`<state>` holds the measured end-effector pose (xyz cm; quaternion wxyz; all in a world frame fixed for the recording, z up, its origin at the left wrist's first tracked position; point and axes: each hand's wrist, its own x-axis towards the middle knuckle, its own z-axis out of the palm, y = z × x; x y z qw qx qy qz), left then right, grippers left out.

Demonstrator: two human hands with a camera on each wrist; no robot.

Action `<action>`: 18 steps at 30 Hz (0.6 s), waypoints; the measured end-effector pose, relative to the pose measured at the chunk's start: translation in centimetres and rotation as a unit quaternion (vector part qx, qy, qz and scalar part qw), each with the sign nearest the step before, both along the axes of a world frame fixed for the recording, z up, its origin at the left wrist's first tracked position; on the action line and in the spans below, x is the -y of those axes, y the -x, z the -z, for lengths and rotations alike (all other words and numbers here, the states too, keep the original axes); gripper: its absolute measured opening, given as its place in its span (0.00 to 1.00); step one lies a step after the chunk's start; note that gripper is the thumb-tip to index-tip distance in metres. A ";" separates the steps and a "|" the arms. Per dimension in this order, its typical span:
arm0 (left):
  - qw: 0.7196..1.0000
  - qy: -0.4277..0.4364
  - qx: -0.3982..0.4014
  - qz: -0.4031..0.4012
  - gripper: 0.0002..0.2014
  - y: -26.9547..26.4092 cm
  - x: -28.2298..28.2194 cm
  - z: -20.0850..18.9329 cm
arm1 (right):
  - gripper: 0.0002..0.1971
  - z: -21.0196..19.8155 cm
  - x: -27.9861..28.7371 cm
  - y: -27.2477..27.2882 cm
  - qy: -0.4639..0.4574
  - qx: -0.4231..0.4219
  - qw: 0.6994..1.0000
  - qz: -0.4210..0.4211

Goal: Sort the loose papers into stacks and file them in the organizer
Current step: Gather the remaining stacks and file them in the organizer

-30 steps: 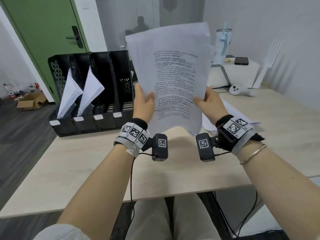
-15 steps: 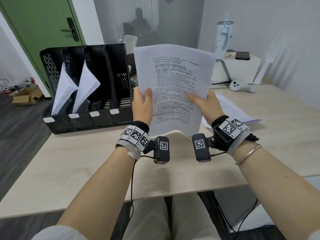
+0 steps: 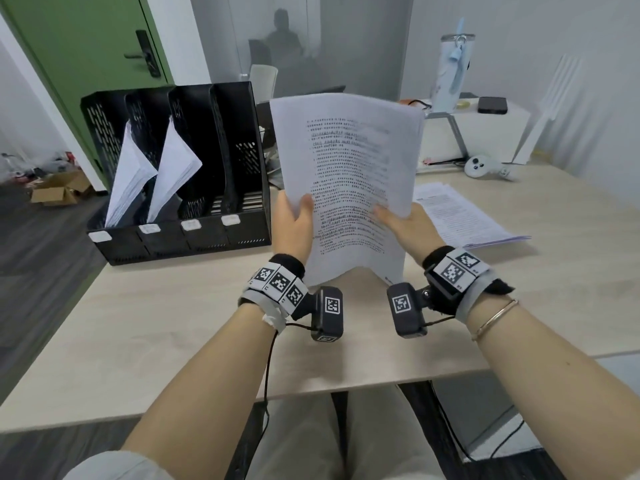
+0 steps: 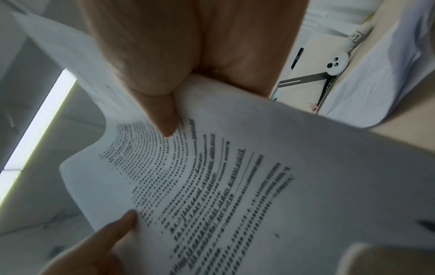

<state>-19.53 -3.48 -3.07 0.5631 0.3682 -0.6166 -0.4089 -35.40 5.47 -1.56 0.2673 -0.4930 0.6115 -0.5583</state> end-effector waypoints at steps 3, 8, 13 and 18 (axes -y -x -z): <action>1.000 -0.009 -0.007 0.013 0.06 -0.2 0.0 -0.2 | 0.13 -1.0 0.1 0.8 0.015 0.043 0.999 0.015; 0.999 -0.035 0.020 0.014 0.14 -0.2 0.0 0.8 | 0.11 0.7 0.1 0.6 -0.040 -0.015 0.999 -0.031; 0.999 -0.032 0.024 0.017 0.09 -0.8 -0.1 0.4 | 0.09 -0.4 0.1 0.6 -0.004 0.023 1.000 0.011; 0.999 -0.024 0.022 0.003 0.15 -1.0 -0.1 1.3 | 0.08 1.2 0.0 0.1 -0.026 0.028 0.999 -0.026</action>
